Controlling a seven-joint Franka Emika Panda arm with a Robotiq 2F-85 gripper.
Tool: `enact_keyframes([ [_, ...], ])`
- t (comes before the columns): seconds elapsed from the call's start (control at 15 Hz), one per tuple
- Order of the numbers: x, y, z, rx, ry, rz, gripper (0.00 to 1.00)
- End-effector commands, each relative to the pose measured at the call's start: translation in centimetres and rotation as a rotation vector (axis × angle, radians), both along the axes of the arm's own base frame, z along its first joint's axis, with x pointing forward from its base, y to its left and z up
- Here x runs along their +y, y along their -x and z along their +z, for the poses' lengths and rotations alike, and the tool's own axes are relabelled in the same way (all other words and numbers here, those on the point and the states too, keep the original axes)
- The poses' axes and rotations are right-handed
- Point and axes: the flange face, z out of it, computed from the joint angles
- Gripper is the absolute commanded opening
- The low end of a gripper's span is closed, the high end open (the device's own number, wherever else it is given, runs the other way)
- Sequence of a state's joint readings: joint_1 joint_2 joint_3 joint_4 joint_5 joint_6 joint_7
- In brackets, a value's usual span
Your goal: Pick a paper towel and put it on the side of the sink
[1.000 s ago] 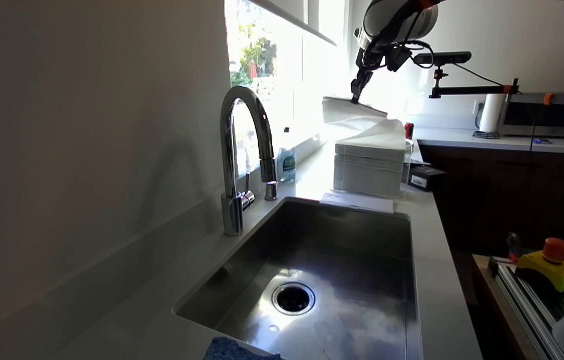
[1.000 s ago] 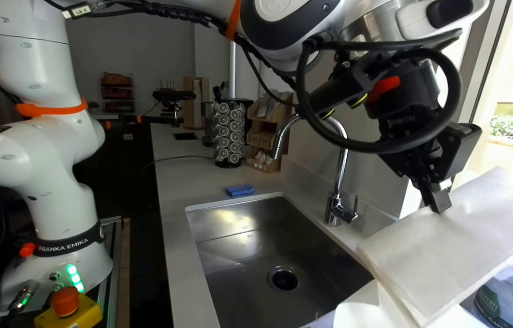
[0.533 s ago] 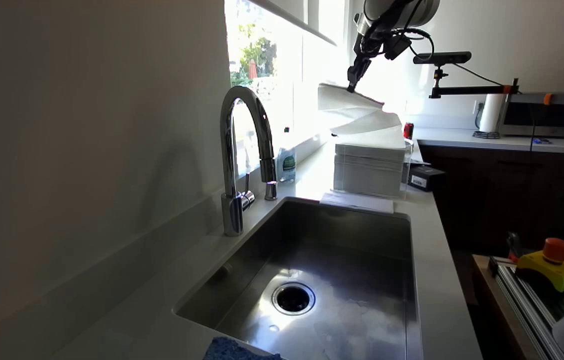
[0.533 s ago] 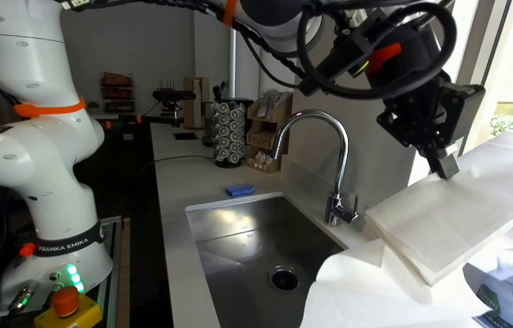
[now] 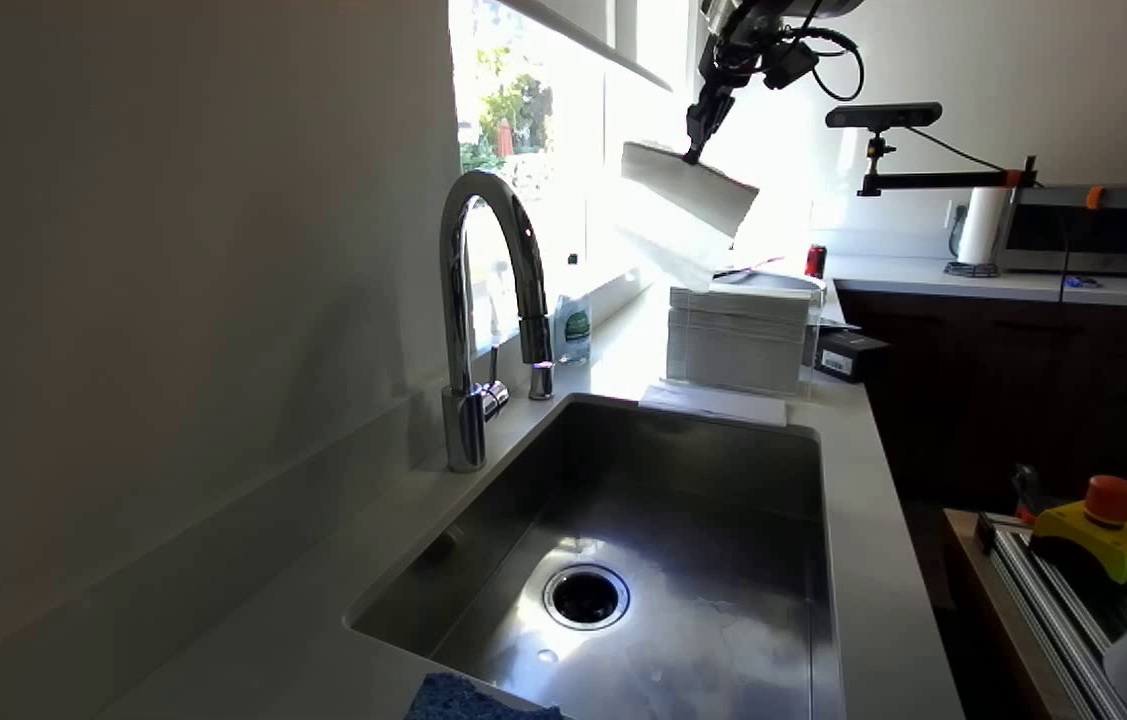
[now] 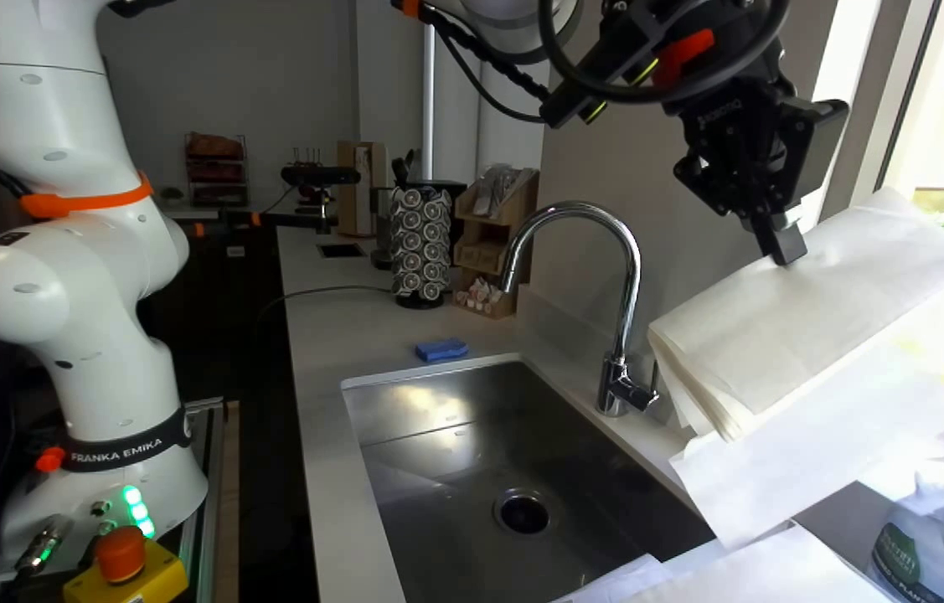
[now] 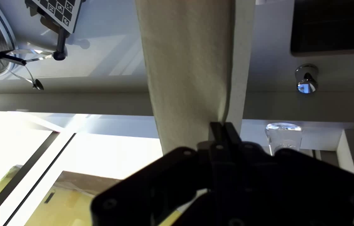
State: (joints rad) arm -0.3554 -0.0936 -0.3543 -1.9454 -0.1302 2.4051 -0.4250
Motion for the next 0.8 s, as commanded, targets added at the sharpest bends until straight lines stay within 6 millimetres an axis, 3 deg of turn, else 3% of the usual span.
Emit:
enact_keyframes([
  [0.0, 1.5, 0.0, 0.4, 0.010, -0.035, -0.004, 0.01],
  [0.73, 3.0, 0.6, -2.1, 0.119, -0.064, 0.014, 0.01],
])
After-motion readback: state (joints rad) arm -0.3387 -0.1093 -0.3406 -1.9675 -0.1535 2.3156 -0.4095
